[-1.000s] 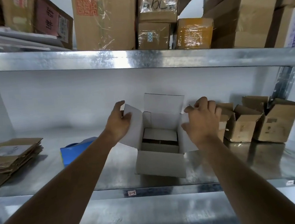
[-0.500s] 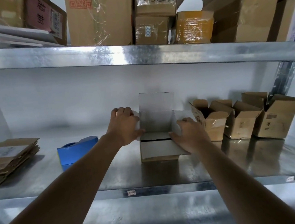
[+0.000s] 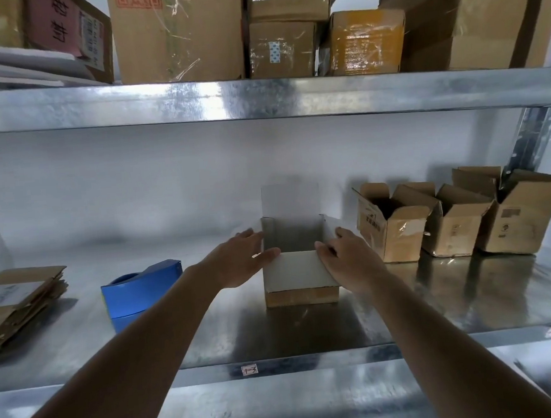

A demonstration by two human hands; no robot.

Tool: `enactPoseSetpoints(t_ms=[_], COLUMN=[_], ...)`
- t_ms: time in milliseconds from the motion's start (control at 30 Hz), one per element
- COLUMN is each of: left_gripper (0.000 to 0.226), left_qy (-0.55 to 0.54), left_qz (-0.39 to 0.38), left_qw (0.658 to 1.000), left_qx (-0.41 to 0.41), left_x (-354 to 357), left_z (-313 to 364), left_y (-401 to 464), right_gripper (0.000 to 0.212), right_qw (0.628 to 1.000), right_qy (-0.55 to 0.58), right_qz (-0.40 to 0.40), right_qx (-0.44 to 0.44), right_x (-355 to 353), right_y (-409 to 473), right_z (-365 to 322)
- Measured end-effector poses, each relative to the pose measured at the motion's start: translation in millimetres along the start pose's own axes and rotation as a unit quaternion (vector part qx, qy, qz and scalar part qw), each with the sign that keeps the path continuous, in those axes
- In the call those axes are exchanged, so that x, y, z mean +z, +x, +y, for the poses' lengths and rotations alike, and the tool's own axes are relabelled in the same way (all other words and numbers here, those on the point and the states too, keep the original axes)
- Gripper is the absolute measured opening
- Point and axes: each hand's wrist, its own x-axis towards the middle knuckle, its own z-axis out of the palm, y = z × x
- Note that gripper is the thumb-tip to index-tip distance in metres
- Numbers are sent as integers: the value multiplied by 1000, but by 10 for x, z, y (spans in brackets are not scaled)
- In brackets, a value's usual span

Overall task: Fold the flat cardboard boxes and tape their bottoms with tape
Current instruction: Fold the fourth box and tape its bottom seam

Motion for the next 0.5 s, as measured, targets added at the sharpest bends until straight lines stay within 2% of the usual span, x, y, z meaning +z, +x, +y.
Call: enactPoseSetpoints(t_ms=[300, 400, 500], left_gripper=[68, 80, 73], left_qy=[14, 8, -2], left_qz=[21, 28, 18], left_qw=[999, 1000, 1000], left_qx=[-23, -10, 19], left_x=[55, 58, 54], left_z=[16, 38, 6], left_y=[118, 147, 190], right_gripper=[50, 54, 56], right_qw=[992, 992, 993], right_qy=[-11, -9, 3], right_qz=[122, 123, 115], right_qx=[31, 39, 34], right_x=[91, 118, 82], right_y=[-22, -13, -14], right_z=[-29, 5, 8])
